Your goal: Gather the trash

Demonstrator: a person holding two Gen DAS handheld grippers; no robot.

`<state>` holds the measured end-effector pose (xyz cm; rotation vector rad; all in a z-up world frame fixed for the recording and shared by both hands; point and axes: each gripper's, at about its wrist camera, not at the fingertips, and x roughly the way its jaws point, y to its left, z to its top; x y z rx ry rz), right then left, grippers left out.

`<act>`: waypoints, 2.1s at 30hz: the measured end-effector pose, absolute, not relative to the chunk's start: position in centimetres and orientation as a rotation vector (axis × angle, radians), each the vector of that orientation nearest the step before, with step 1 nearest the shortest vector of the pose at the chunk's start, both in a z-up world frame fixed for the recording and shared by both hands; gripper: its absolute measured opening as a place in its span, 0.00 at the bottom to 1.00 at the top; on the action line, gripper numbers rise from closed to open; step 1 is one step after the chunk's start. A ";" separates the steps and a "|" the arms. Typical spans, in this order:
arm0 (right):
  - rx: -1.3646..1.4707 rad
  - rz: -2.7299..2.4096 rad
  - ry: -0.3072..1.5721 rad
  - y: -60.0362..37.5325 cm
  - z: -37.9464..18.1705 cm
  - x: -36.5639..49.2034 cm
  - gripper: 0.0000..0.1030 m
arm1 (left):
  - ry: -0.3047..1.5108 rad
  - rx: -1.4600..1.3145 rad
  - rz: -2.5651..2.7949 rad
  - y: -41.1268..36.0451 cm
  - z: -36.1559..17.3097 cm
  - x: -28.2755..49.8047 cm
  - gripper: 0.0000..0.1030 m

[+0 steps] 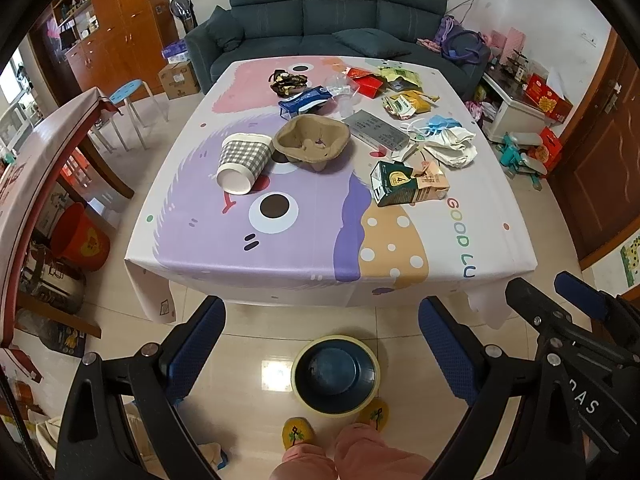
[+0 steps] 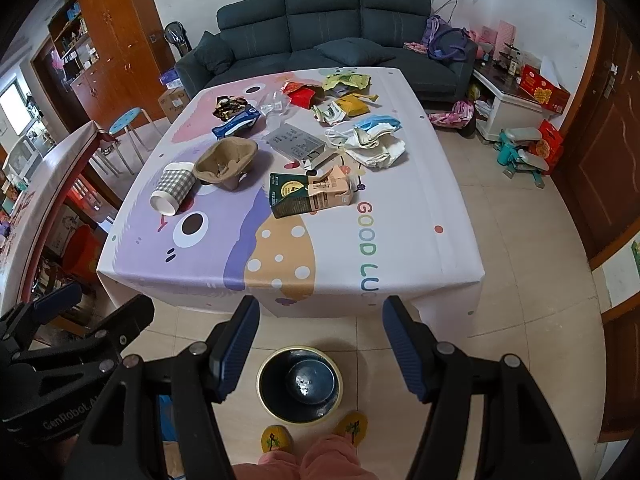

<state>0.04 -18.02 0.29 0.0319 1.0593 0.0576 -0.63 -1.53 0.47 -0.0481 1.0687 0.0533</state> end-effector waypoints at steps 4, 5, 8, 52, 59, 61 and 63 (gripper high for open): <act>0.027 0.068 1.056 -17.5 0.8 0.3 0.63 | 1.064 -0.057 0.067 -1.5 0.5 -0.4 0.93; 0.029 0.075 1.055 -18.8 0.5 0.3 0.63 | 1.065 -0.060 0.071 -1.6 0.5 -0.3 0.93; 0.032 0.092 1.052 -19.2 0.4 0.7 0.63 | 1.062 -0.064 0.083 -1.8 0.5 -0.2 0.93; 0.391 -0.155 1.079 -16.6 -2.0 13.9 0.63 | 1.180 -0.166 -0.034 16.4 -2.7 18.9 0.93; 0.611 -0.345 1.197 -17.6 -8.4 18.9 0.62 | 1.387 -0.287 -0.121 20.1 -10.6 25.2 0.81; 0.672 -0.401 1.228 -18.1 -10.0 19.5 0.62 | 1.423 -0.315 -0.152 20.3 -12.2 26.0 0.81; 0.707 -0.449 1.248 -18.4 -11.1 19.7 0.62 | 1.448 -0.323 -0.184 20.1 -13.7 26.5 0.81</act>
